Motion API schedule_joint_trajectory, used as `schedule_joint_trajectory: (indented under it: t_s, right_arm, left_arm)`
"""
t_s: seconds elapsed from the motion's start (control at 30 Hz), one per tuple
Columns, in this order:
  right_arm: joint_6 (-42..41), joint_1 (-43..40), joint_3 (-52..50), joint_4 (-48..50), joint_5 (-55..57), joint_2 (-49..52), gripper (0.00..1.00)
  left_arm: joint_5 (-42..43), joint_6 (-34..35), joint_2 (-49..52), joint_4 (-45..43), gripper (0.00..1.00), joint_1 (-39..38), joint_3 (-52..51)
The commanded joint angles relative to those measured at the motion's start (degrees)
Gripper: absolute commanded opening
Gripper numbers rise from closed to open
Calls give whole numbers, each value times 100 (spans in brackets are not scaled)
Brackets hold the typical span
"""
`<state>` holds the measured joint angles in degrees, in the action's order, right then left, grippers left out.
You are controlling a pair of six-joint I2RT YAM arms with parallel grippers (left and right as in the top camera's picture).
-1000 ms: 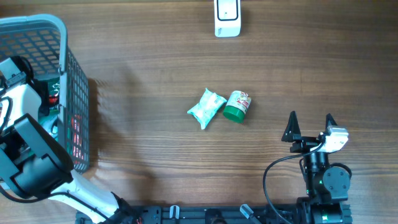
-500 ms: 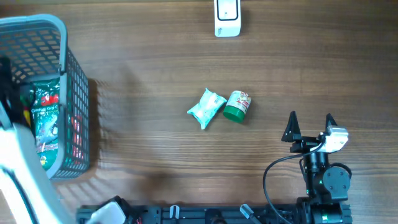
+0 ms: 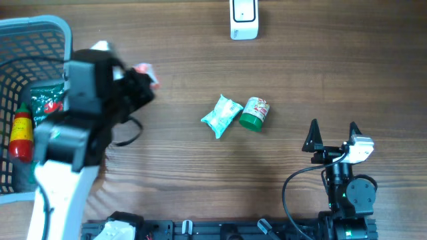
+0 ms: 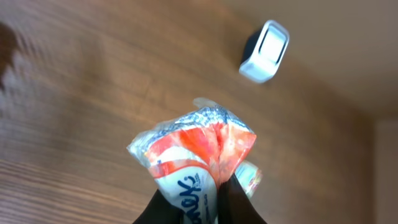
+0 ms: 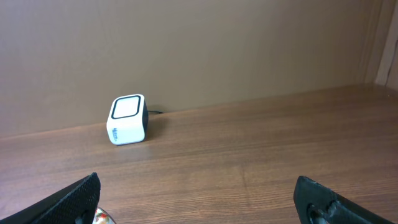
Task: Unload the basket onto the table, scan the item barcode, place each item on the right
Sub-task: 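Carry the orange-white packet with the left gripper and drop it on the table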
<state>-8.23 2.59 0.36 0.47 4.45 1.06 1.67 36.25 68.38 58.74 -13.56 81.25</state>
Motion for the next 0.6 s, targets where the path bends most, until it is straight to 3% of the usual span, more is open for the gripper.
schedule_joint_trajectory:
  t_s: [0.0, 0.23, 0.57]
  right_arm:
    - [72, 2, -7, 26, -92, -9, 100]
    - [72, 2, -7, 28, -92, -9, 100]
    - [72, 2, -7, 26, -92, -9, 100]
  left_arm:
    - [-595, -173, 614, -15, 4, -525, -68]
    - [-761, -173, 1652, -127, 4, -544, -68]
    - [-752, -131, 2293, -125, 4, -546, -70]
